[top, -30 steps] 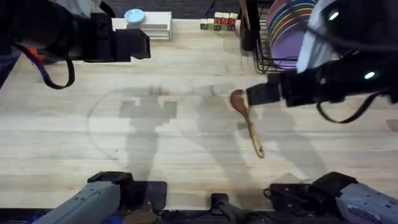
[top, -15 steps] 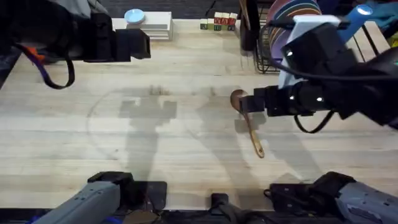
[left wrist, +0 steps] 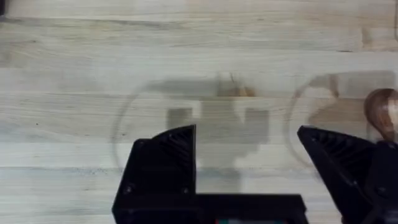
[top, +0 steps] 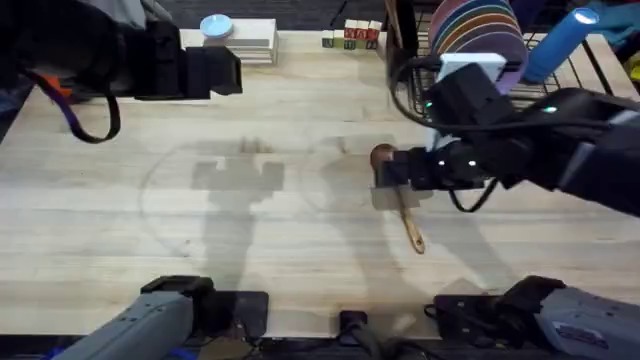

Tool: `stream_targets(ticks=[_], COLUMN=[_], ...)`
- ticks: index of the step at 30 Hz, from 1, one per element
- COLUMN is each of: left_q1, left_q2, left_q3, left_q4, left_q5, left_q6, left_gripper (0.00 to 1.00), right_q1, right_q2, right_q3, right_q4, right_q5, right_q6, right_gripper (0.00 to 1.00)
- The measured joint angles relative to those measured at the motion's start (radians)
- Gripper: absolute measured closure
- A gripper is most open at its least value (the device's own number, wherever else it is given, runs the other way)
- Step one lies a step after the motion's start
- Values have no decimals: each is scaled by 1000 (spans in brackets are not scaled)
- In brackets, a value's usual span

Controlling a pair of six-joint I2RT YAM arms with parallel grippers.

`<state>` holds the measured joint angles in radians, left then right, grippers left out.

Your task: Pick up the spoon on the table one by one and put them onto the rack

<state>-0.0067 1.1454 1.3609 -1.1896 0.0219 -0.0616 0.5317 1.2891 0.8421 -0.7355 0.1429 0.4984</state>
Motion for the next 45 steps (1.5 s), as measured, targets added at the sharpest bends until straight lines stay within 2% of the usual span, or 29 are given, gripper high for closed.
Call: stream_targets(ticks=[9, 25, 34, 37, 39, 45], left_q1=[0, 0, 0, 0, 0, 0], left_q2=[0, 0, 0, 0, 0, 0], left_q3=[0, 0, 0, 0, 0, 0], left_q4=[0, 0, 0, 0, 0, 0], left_q5=[0, 0, 0, 0, 0, 0], left_q6=[0, 0, 0, 0, 0, 0], left_gripper=[7, 7, 7, 7, 7, 7], right_q1=[78, 80, 81, 80, 80, 78], right_q2=[130, 134, 213, 219, 220, 221], right_q3=[0, 0, 7, 13, 13, 13], right_q4=[28, 93, 112, 111, 112, 116], right_q5=[0, -7, 26, 30, 37, 56], right_q6=[3, 35, 65, 77, 82, 86], right_gripper=[5, 4, 15, 89, 186, 627])
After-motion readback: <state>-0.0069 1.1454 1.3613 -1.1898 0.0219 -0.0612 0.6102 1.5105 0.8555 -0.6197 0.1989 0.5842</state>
